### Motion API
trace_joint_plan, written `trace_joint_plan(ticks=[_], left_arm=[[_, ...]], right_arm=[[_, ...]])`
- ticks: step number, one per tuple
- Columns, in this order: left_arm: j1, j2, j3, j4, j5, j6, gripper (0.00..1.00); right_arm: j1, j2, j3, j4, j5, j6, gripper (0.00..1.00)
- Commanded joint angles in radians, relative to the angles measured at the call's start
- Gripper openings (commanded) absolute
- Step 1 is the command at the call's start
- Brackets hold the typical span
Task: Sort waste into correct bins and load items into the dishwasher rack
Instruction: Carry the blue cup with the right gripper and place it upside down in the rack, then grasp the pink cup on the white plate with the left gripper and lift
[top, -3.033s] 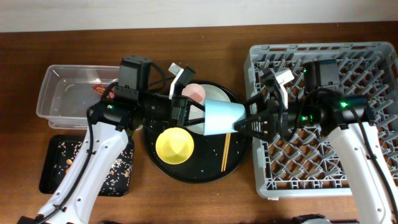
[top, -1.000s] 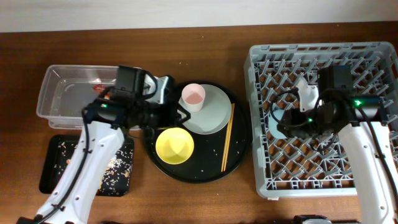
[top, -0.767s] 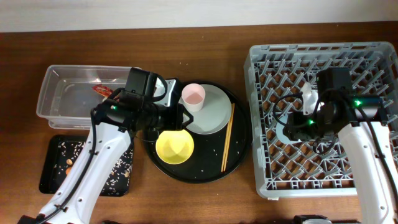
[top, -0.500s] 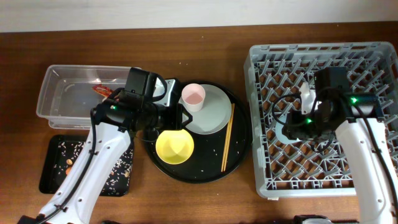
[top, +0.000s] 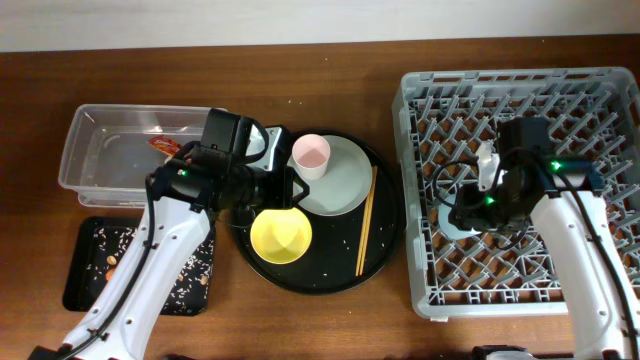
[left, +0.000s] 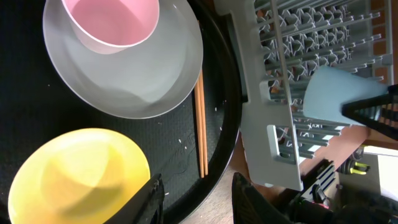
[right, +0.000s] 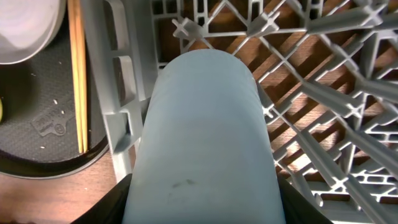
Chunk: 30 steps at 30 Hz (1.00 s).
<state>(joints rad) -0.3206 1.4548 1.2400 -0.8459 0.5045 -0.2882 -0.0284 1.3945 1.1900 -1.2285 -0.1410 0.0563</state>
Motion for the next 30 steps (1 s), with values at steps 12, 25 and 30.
trace_joint_plan(ticks=[12,25,30], left_arm=[[-0.004,0.002,0.005,-0.001,-0.016,0.006,0.35],[-0.029,0.003,0.005,0.061,-0.045,0.005,0.35],[-0.037,0.006,0.005,0.149,-0.262,-0.014,0.35]], right_arm=[[-0.004,0.002,-0.012,0.002,-0.035,0.013,0.58],[-0.004,0.002,-0.012,0.002,-0.035,0.013,0.97],[-0.004,0.002,-0.012,-0.005,-0.035,0.012,0.98]])
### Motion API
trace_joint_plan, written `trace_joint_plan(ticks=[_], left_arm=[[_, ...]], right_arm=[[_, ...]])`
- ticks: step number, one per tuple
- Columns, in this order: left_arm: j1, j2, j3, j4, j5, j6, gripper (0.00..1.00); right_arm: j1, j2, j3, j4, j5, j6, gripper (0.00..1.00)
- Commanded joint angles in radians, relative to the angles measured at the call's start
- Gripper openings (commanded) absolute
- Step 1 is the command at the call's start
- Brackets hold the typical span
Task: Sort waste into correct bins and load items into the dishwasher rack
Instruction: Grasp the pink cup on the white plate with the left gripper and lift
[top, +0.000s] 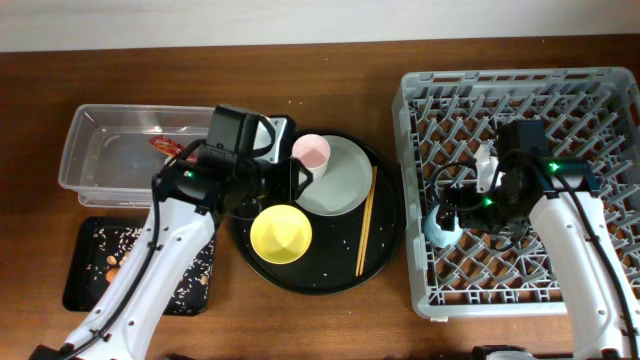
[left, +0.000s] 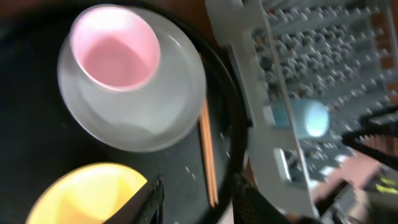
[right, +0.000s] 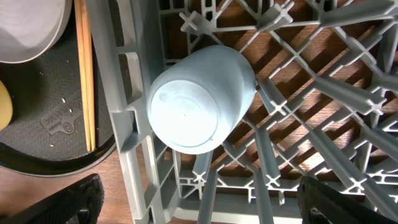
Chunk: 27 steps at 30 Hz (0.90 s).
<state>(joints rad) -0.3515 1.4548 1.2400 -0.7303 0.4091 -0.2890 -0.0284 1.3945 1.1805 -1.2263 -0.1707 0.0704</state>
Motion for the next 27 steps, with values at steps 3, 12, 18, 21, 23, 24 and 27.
trace_joint_plan(ticks=[3,12,18,21,23,24,27], left_arm=[[-0.007,0.063,0.005,0.142,-0.268,-0.060,0.35],[-0.011,0.294,0.005,0.367,-0.286,-0.093,0.35],[-0.011,0.391,0.005,0.380,-0.288,-0.115,0.35],[-0.015,0.414,0.005,0.379,-0.287,-0.115,0.31],[-0.015,0.414,0.005,0.383,-0.288,-0.115,0.18],[-0.015,0.414,0.005,0.386,-0.287,-0.115,0.13],[-0.014,0.413,0.005,0.384,-0.287,-0.114,0.01]], right_arm=[[-0.004,0.002,-0.003,-0.008,-0.006,-0.002,0.98],[-0.004,0.002,-0.003,-0.016,-0.005,-0.002,0.98],[-0.004,0.002,-0.003,-0.016,-0.006,-0.002,0.98],[-0.004,0.002,-0.003,-0.016,-0.006,-0.002,0.98],[-0.004,0.002,-0.003,-0.016,-0.005,-0.002,0.98],[-0.004,0.002,-0.003,-0.016,-0.005,-0.002,0.98],[-0.004,0.002,-0.003,-0.016,-0.005,-0.002,0.98]])
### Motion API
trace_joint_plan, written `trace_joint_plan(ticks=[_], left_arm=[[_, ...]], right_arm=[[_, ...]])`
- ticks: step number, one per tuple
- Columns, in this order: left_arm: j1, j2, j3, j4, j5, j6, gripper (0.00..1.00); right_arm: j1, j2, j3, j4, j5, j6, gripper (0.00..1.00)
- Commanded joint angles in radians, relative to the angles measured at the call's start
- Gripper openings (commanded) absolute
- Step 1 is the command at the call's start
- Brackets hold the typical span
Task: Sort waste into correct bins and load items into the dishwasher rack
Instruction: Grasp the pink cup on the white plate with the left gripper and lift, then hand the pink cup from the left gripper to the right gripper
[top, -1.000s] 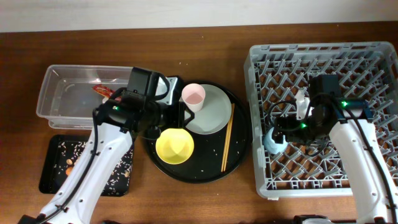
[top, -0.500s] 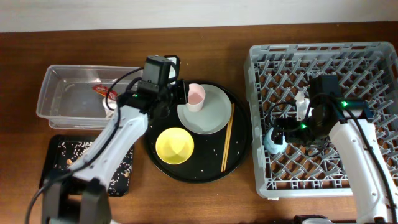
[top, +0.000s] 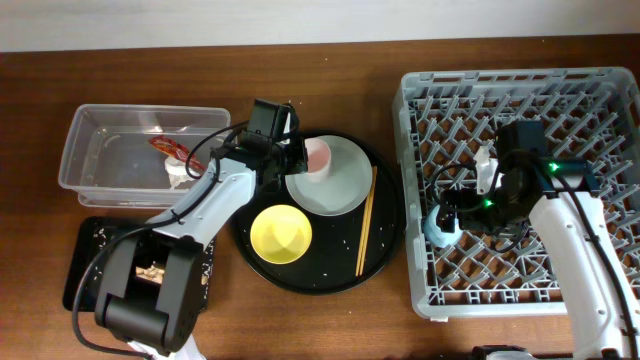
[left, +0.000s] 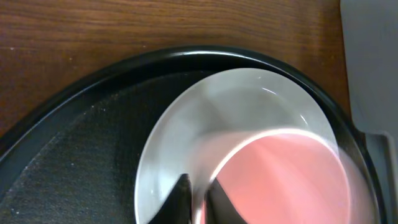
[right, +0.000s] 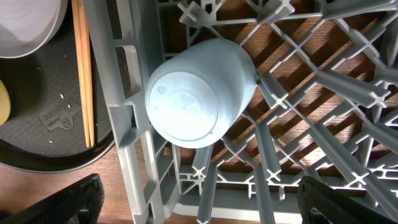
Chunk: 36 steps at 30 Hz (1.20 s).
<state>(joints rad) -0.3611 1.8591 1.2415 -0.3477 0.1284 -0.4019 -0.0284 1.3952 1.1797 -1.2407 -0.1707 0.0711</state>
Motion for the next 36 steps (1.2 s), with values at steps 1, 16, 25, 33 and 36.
trace_joint_plan(ticks=[1,16,25,33,36], left_arm=[[-0.005,0.009,0.003,-0.001,-0.006,-0.002,0.00],[0.195,-0.204,0.045,-0.053,1.024,0.011,0.00],[0.112,-0.204,0.044,0.042,1.428,0.010,0.00],[0.008,-0.204,0.044,0.162,1.357,-0.044,0.00],[0.008,-0.204,0.044,0.166,1.345,-0.043,0.00]], right_arm=[[-0.004,0.001,-0.002,-0.001,-0.005,-0.003,0.98],[-0.052,-0.002,0.355,-0.239,-0.549,-0.414,0.98],[-0.050,-0.001,0.357,-0.284,-0.930,-0.670,0.98],[-0.050,-0.001,0.357,-0.290,-0.978,-0.669,0.98],[-0.049,-0.001,0.355,-0.316,-0.991,-0.670,0.98]])
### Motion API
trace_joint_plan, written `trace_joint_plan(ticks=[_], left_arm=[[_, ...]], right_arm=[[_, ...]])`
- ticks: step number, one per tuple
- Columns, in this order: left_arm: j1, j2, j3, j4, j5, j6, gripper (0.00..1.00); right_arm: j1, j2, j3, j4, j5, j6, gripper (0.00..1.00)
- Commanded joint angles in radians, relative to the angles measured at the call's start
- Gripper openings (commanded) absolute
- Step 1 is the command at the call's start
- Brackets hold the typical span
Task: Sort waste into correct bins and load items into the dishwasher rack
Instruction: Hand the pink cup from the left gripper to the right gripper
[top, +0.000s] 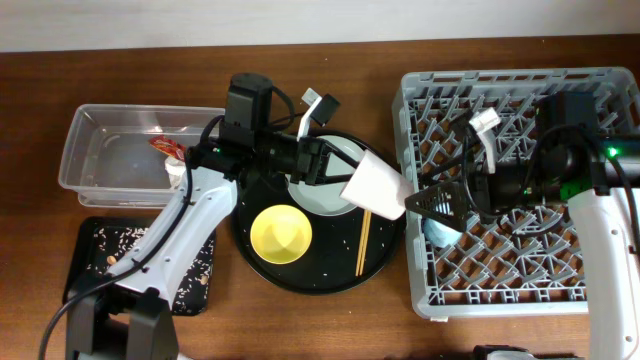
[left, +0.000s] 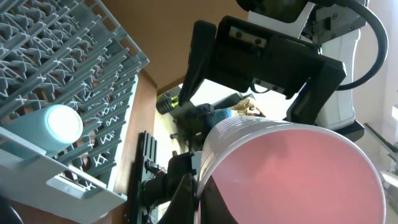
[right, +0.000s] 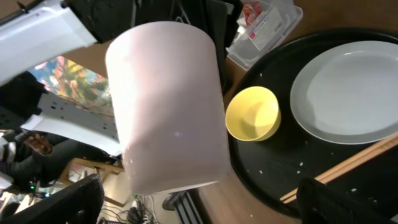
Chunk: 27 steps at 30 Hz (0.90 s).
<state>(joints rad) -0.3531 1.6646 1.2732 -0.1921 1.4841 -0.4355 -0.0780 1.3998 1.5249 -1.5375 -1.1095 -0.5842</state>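
Observation:
My left gripper (top: 338, 175) is shut on the rim of the pink cup (top: 375, 187). It holds the cup lifted and tipped sideways over the right edge of the round black tray (top: 300, 280). The left wrist view looks into the cup's pink inside (left: 292, 168), with the fingers (left: 186, 190) pinching its rim. My right gripper (top: 425, 205) stands open at the dishwasher rack's (top: 610, 90) left edge, facing the cup's pale outside (right: 168, 106). A light blue cup (top: 440, 228) sits bottom-up in the rack.
On the black tray lie a grey plate (top: 325, 195), a yellow bowl (top: 281, 233) and a pair of chopsticks (top: 363, 245). A clear bin (top: 110, 150) holding a red wrapper (top: 165, 147) stands at the left. In front of it is a black tray of scraps (top: 90, 260).
The pink cup, then standing on the grey plate with my left gripper at its rim, is now lifted and tipped toward the rack. My right gripper has turned from the blue cup toward it.
First my right gripper held the blue cup in the rack while the left hung open over the tray. Then the blue cup sat bottom-up, let go. Then my left gripper was at the pink cup's rim on the plate, and now holds it up by the rack.

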Motion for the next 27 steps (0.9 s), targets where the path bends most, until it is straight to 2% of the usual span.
trace_joint_plan(ticks=[1,8,21,27], left_arm=[[0.000,-0.009,0.013,0.021,-0.011,-0.010,0.00],[0.000,-0.009,0.013,0.027,-0.011,-0.010,0.00],[0.000,-0.009,0.013,0.027,-0.006,-0.009,0.00],[0.000,-0.009,0.013,0.027,-0.006,-0.009,0.00]], right_arm=[[0.008,-0.006,0.003,-0.026,-0.062,-0.014,0.98],[0.113,-0.006,-0.045,0.033,-0.069,-0.014,0.98],[0.167,-0.006,-0.076,0.062,-0.068,-0.014,1.00],[0.176,-0.005,-0.133,0.127,-0.083,-0.014,0.94]])
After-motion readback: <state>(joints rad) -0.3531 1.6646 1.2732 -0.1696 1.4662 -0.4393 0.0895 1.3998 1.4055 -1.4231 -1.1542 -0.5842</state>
